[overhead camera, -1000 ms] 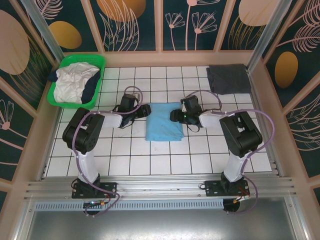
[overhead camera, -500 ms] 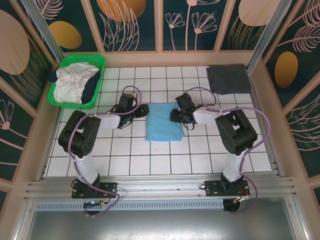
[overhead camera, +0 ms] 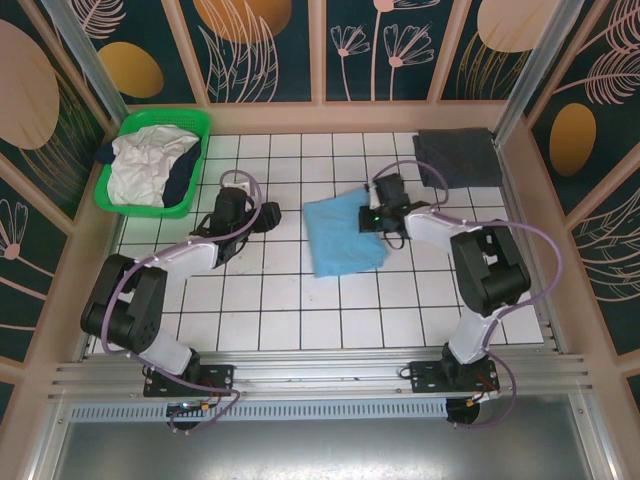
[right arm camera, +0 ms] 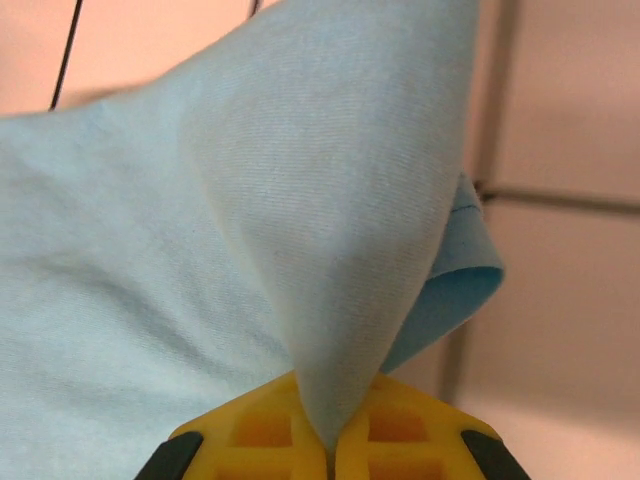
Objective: Fold and stack the t-shirts
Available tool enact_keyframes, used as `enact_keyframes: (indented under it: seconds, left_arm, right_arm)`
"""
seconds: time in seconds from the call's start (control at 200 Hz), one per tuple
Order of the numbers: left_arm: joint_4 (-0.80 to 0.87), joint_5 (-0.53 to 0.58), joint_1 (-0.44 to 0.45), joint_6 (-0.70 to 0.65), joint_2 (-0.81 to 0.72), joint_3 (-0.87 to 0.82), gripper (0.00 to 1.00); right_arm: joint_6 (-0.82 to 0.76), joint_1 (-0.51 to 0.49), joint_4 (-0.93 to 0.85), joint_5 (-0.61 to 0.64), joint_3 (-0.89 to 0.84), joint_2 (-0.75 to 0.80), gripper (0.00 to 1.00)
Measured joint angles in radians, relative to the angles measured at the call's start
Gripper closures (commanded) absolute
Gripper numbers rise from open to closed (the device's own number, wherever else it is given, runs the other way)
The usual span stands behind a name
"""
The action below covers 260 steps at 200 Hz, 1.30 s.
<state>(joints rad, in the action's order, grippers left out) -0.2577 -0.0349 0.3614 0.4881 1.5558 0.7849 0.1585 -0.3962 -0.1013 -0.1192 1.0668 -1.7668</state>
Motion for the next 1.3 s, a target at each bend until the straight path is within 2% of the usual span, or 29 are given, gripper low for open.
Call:
enact_keyframes:
  seconds: [0.135,0.275,0.525,0.746,0.906,1.036,1.166,1.301]
  left_arm:
    - [0.019,0.022,-0.010,-0.021,-0.016,-0.002,0.27]
    - [0.049,0.044,-0.018,-0.035,-0.040,-0.010,0.26]
    - [0.070,0.073,-0.023,-0.055,-0.103,-0.026,0.25]
    - [0.090,0.089,-0.023,-0.069,-0.105,-0.026,0.25]
    - [0.103,0.105,-0.026,-0.085,-0.106,-0.026,0.26]
    - [0.114,0.115,-0.032,-0.104,-0.114,-0.026,0.27]
    - [0.115,0.100,-0.034,-0.115,-0.120,-0.026,0.31]
    - [0.144,0.096,-0.034,-0.123,-0.123,-0.026,0.29]
  right_arm:
    - [-0.125,0.096,-0.039,0.016,0.089,0.002,1.00]
    - [-0.218,0.149,-0.075,0.014,0.223,-0.055,1.00]
    - [-0.232,0.200,-0.154,0.000,0.330,-0.212,1.00]
    - [-0.267,0.214,-0.232,0.026,0.418,-0.217,1.00]
    - [-0.313,0.275,-0.230,0.047,0.517,-0.211,1.00]
    - [-0.330,0.361,-0.171,0.055,0.543,-0.203,1.00]
    - [-0.329,0.460,-0.009,0.018,0.505,-0.202,1.00]
    - [-0.325,0.531,0.089,-0.002,0.488,-0.212,1.00]
